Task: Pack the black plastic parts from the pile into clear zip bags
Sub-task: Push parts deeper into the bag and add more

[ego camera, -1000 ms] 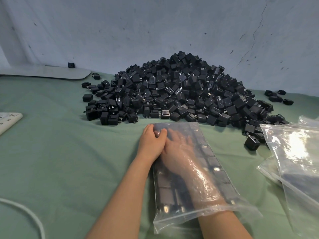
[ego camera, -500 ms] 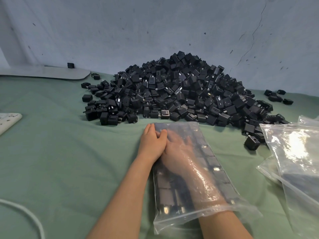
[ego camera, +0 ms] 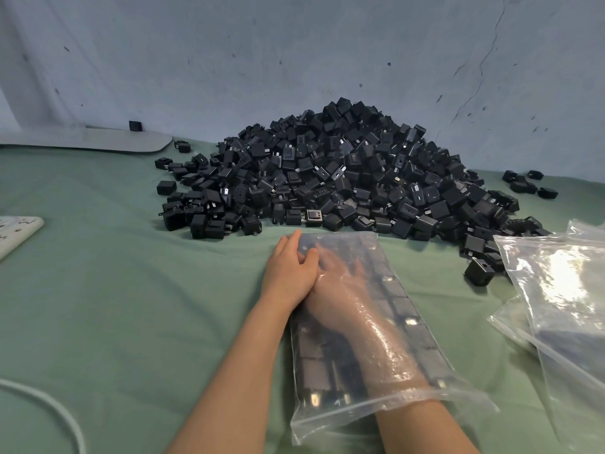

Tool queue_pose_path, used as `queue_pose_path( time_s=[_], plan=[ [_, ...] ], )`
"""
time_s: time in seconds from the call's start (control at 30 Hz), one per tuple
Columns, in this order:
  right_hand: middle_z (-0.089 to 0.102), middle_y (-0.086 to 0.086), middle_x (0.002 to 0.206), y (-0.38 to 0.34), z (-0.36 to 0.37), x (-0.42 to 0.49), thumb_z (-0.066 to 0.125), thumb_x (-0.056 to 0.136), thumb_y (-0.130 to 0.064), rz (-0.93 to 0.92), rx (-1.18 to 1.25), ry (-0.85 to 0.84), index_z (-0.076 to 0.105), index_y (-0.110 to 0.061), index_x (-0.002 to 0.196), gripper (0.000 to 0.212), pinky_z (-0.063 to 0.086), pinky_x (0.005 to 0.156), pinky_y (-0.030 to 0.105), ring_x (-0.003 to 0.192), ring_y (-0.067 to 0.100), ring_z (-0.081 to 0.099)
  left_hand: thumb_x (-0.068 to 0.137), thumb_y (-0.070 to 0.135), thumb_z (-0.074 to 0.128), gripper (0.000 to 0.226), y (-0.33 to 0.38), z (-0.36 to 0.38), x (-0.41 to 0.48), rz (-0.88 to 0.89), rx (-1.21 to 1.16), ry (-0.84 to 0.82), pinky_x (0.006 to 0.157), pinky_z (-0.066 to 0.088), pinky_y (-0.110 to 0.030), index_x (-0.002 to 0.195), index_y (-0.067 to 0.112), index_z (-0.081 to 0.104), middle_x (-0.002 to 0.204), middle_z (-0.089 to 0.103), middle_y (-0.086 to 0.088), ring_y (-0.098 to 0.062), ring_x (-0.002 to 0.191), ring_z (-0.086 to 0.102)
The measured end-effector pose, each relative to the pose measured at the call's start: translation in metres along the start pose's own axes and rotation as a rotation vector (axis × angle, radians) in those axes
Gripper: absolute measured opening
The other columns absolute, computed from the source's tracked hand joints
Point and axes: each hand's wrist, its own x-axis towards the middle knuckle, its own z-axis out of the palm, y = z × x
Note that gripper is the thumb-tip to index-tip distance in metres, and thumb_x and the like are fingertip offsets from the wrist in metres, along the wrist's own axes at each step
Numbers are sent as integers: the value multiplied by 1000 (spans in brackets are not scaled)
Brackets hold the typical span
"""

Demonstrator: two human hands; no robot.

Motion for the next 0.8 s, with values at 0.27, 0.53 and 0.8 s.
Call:
queue_pose_path(
  time_s=[0.27, 0.53, 0.8],
  plan=[
    [5, -3, 160, 1, 10, 4, 38, 96, -33, -1, -3, 117, 2, -40, 150, 65, 1, 116, 55, 148, 17, 2, 97, 27, 43, 45, 0, 0, 0, 26, -9, -13, 112, 16, -25, 142, 23, 41, 156, 22, -3, -13, 144, 18],
    [19, -7, 156, 0, 0, -2, 41, 93, -30, 15, 110, 144, 22, -46, 144, 57, 15, 115, 51, 144, 21, 16, 95, 28, 48, 58, 2, 0, -2, -45, -105, 20, 113, 26, -33, 147, 13, 28, 146, 39, -7, -20, 134, 36],
    [25, -12, 153, 0, -1, 0, 39, 93, -29, 6, 145, 153, 28, -46, 142, 53, 17, 114, 51, 143, 14, 18, 94, 27, 49, 44, 3, 0, -3, -52, -61, 53, 88, 29, -21, 132, 6, 43, 135, 49, -6, -16, 114, 46]
  ],
)
